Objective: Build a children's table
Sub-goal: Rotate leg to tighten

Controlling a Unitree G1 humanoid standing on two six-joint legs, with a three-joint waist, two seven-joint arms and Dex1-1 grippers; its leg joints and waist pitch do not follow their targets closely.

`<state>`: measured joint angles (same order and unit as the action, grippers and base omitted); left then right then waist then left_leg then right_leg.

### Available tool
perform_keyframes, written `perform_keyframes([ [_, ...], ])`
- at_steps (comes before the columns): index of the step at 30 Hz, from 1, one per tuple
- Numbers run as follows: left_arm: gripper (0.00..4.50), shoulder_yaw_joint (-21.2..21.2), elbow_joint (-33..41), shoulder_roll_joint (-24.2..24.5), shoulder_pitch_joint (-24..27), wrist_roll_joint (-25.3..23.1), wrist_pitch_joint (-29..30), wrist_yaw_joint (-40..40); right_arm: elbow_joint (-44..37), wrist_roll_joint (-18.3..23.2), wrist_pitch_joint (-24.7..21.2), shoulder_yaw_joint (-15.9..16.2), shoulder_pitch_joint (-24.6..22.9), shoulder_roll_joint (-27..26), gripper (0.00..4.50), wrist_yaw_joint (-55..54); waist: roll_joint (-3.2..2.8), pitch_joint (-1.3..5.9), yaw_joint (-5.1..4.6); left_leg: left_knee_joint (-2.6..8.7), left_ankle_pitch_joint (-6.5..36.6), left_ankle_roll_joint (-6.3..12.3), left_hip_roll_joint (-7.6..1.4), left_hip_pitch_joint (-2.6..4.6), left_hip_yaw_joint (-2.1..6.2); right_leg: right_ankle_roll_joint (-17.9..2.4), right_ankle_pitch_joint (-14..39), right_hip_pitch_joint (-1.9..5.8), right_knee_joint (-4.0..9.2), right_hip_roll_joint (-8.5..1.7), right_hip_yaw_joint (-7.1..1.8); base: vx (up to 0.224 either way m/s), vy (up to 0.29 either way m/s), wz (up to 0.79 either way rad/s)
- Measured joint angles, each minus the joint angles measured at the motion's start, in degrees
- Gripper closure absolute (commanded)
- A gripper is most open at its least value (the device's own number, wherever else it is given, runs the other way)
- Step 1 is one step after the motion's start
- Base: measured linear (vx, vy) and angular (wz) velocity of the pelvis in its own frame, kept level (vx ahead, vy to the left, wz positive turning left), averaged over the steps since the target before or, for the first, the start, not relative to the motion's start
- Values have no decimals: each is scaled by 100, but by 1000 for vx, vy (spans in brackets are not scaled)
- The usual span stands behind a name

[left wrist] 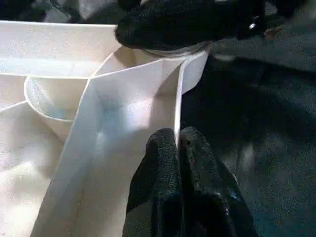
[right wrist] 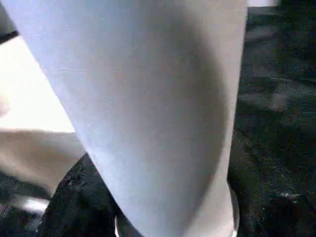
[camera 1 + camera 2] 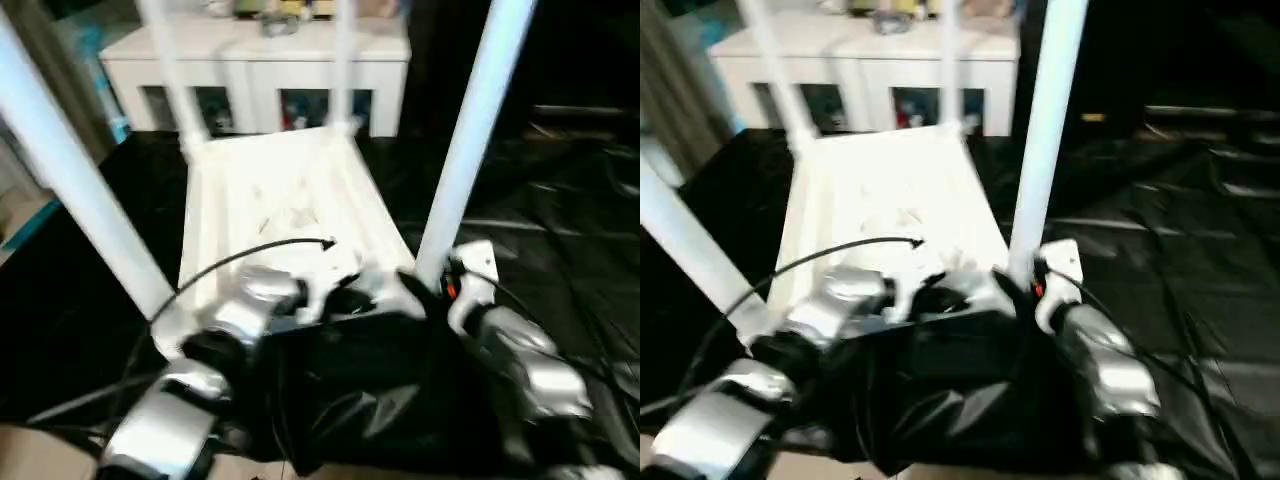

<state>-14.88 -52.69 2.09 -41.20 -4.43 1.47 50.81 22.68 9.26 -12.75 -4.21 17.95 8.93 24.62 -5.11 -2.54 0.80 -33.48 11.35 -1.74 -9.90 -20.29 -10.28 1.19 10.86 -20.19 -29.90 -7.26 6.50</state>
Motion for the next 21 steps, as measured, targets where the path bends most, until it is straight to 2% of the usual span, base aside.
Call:
perform_keyframes([
  [1, 450, 20, -33, -30, -15, -10, 0, -53, 55, -22, 29, -6, 39, -27, 191, -74, -30, -21, -47, 7, 0, 0, -3, 5, 28, -1, 2, 46, 53, -8, 55, -32, 52, 0],
  [2, 450, 41, -50, -44, -18, -21, -3, -63, 86, -38, 80, -9, 46, -39, 191, -86, -44, -26, -68, 37, 0, 0, 2, 9, 28, -21, 19, 100, 59, -7, 58, 0, 0, 0],
  [3, 450, 50, -62, -58, -32, -29, -9, -83, 117, -44, 161, -14, 50, -42, 191, -87, -50, -52, -75, 56, 0, 0, 9, 24, 22, -51, 110, 110, -33, -11, 28, 0, 0, 0],
  [4, 450, 51, -76, -67, -34, -35, -14, -98, 129, -48, 192, -20, 39, -43, 191, -87, -9, -63, -57, 67, 0, 0, 17, 62, -32, -112, 158, 79, -97, -11, -27, 0, 0, 0],
  [5, 450, 54, -86, -72, -35, -40, -27, -99, 129, -47, 215, -20, 30, -43, 156, -87, 40, -87, -67, 90, 1, -1, 34, 117, -97, -105, 161, 22, -125, -9, -92, 6, -41, 20],
  [6, 450, 54, -94, -73, -34, -43, -37, -92, 124, -43, 213, -20, 32, -43, 121, -73, 65, -113, -63, 99, 34, 0, 40, 132, -97, -67, 180, 24, -84, -29, -51, 0, 0, 0],
  [7, 450, 56, -93, -58, -34, -43, -62, -58, 109, -37, 211, -20, 32, -41, 121, -20, 30, -121, -47, 77, 110, 16, 35, 121, -61, -63, 181, 43, -38, -97, 71, 0, 0, 0],
  [8, 450, 59, -93, -34, -34, -39, -76, -19, 90, -19, 206, -19, 30, -40, 115, 89, -15, -124, -60, 68, 125, 21, 26, 98, 6, -58, 182, 69, 12, -141, 239, 36, 46, -27],
  [9, 450, 69, -91, -2, -34, -26, -91, 73, 36, 7, 190, -19, -5, -11, 100, 247, -89, -114, -87, 43, 126, 19, -12, 51, 96, -31, 192, 146, 108, -143, 404, 86, 76, -29],
  [10, 450, 73, -77, 35, -37, -18, -114, 145, -8, 31, 163, -15, -13, 21, 100, 383, -137, -101, -111, 44, 125, 17, 0, 3, 157, 30, 242, 151, 60, -133, 385, 86, 76, -29],
  [11, 450, 71, -38, 58, -37, -12, -135, 227, -72, 56, 148, 12, -67, 98, 100, 603, -100, -123, -132, 23, 125, 16, 14, 5, 168, 22, 241, 132, -21, -110, 304, 54, 30, -4],
  [13, 450, 42, 3, 171, -27, 30, -185, 552, -254, 192, 83, 108, -230, 429, 100, 1236, 30, -138, -128, 38, 128, 12, 101, 91, 95, -48, 185, 33, -132, -101, 53, 73, -21, 25],
  [15, 450, 45, 23, 240, -25, 54, -261, 766, -348, 239, 49, 126, -254, 566, 100, 1563, 33, -137, -88, 66, 128, 14, 106, 77, 60, -46, 181, 14, -153, -102, 11, 53, -20, 8],
  [16, 450, 43, 46, 269, -22, 62, -268, 849, -369, 253, 44, 131, -264, 595, 100, 1625, 25, -129, -72, 72, 124, 15, 104, 34, 62, -55, 164, 7, -155, -101, 11, 0, 0, 0],
  [17, 450, 27, 153, 412, 10, 113, -295, 1114, -477, 366, -16, 286, -297, 877, 100, 2030, 26, -119, -49, 66, 96, 10, 100, 8, 59, -92, 82, -23, -160, -98, 8, 0, 0, 0],
  [19, 450, 18, 254, 585, 43, 191, -358, 1482, -615, 475, -81, 358, -369, 1066, 100, 2500, 69, -101, -2, 11, -31, 16, 86, -32, 41, -133, -160, -90, -240, -94, -37, 29, -17, -2],
  [21, 450, -23, 326, 738, 57, 238, -391, 1835, -713, 543, -112, 476, -404, 1269, 100, 2943, 47, -84, 97, -1, -29, 14, 43, -35, 16, -112, -155, -117, -248, -37, -93, 70, -38, 5],
])
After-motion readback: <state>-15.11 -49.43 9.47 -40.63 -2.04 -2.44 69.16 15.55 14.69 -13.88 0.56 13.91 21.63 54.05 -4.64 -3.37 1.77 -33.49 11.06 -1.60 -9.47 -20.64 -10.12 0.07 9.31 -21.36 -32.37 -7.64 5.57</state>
